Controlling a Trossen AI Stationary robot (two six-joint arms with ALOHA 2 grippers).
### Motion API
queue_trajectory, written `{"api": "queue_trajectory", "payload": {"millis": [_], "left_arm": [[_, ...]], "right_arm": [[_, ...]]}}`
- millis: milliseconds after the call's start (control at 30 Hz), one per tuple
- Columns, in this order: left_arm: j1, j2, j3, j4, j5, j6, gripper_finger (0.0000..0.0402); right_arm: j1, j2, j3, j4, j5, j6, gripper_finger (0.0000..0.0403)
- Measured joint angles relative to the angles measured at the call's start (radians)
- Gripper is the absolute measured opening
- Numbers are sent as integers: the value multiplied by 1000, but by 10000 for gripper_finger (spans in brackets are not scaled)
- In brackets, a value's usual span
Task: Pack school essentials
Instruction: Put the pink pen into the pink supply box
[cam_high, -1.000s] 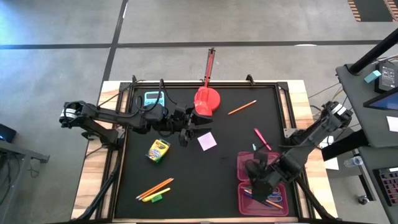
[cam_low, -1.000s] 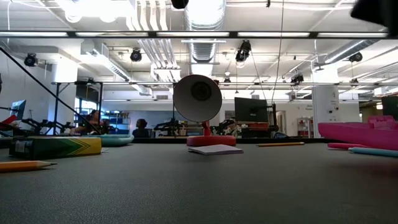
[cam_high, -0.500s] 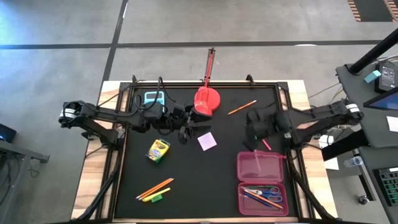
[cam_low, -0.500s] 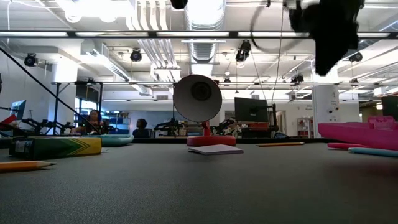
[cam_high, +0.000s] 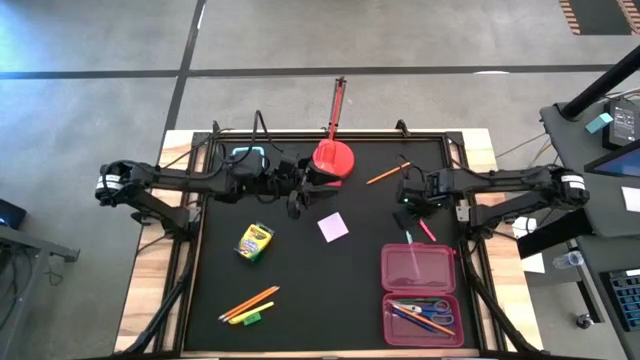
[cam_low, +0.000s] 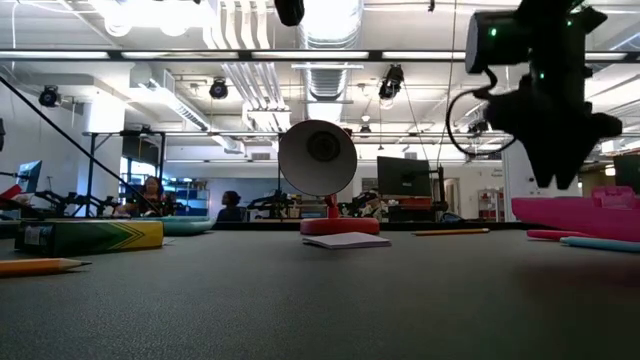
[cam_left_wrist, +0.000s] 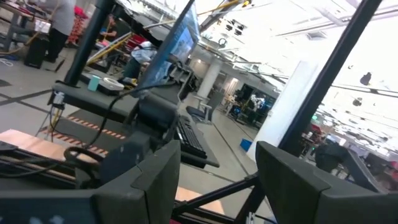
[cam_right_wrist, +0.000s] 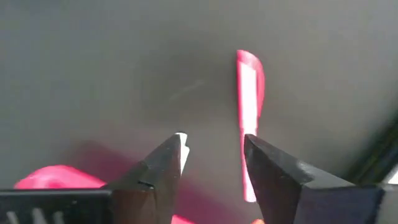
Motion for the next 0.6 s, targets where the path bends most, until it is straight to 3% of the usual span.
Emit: {"api": "queue_trajectory", "payload": {"millis": [200,600], "left_arm": [[13,0,1,0,4,-6,193],[14,-3,1,1,7,-7,193]], "right_arm": [[-34,62,-19,2,-1,-11,212],[-104,227,-23,20,-24,-164,215]]}}
